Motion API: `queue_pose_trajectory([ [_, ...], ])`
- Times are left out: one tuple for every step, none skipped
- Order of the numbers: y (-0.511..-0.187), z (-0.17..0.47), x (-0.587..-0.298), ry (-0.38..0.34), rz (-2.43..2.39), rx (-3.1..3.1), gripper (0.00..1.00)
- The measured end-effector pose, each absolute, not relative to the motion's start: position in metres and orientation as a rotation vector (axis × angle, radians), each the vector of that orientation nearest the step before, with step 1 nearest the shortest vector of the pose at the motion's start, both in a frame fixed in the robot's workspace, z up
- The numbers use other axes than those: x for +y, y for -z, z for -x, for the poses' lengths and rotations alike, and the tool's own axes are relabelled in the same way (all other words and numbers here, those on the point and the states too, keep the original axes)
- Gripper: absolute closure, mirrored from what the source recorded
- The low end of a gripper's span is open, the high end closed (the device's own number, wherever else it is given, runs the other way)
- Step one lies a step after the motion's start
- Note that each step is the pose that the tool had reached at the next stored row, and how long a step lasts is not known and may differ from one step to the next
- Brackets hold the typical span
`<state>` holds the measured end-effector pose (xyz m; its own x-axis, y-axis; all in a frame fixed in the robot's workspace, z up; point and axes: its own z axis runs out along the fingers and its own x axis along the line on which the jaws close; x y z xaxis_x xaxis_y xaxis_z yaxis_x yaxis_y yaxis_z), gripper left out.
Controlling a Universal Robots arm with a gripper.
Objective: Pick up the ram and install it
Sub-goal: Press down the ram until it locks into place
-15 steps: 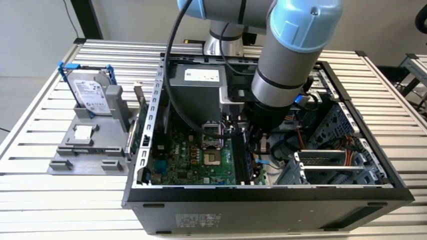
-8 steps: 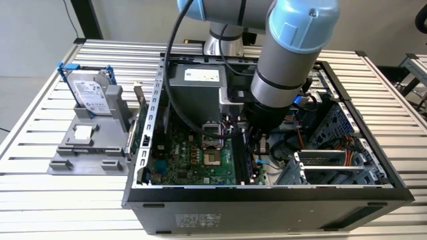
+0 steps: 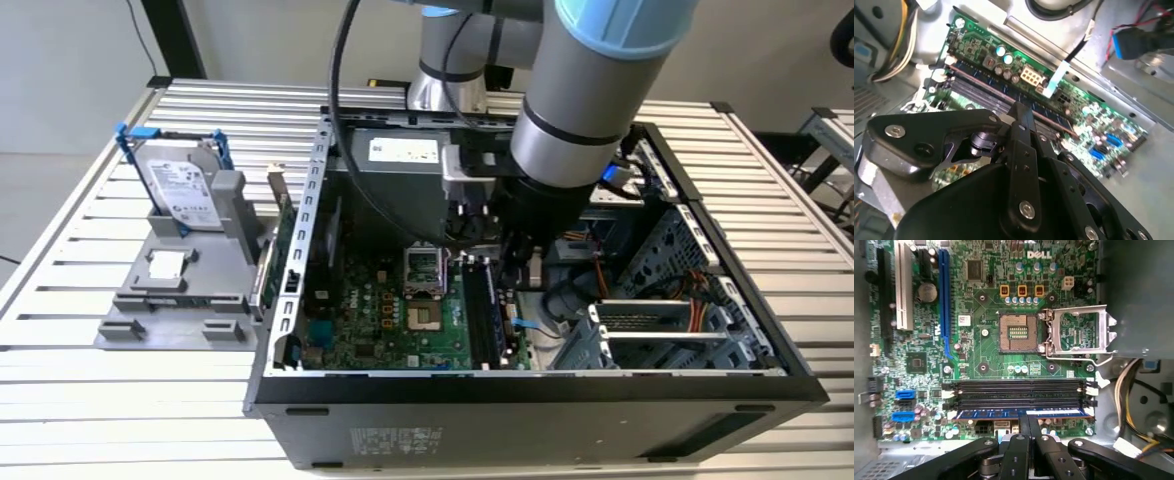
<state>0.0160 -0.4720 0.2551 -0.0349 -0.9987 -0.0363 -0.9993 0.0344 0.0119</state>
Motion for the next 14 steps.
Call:
queue_pose_trajectory([
  [-0.26, -0.016, -0.472, -0.053, 2.17, 2.246, 1.0],
  [-0.264, -0.016, -0.472, -0.053, 2.17, 2.246, 1.0],
  [-0.269, -0.016, -0.472, -0.053, 2.17, 2.246, 1.0],
  [-0.273, -0.016, -0.472, -0.053, 2.17, 2.246, 1.0],
  [-0.278, -0.016, -0.472, -0.053, 2.17, 2.246, 1.0],
  [-0.282, -0.016, -0.472, -0.053, 2.17, 2.246, 1.0],
  [-0.287, -0.016, -0.472, -0.053, 2.17, 2.246, 1.0],
  [-0.291, -0.016, -0.472, -0.053, 2.17, 2.247, 1.0],
  [-0.296, -0.016, -0.472, -0.053, 2.17, 2.246, 1.0],
  [-0.3, -0.016, -0.472, -0.053, 2.17, 2.247, 1.0],
  [-0.304, -0.016, -0.472, -0.053, 2.17, 2.246, 1.0],
  [-0.305, -0.016, -0.472, -0.053, 2.17, 2.246, 1.0],
  [-0.305, -0.016, -0.472, -0.053, 2.17, 2.246, 1.0],
  [-0.305, -0.016, -0.472, -0.053, 2.17, 2.246, 1.0],
])
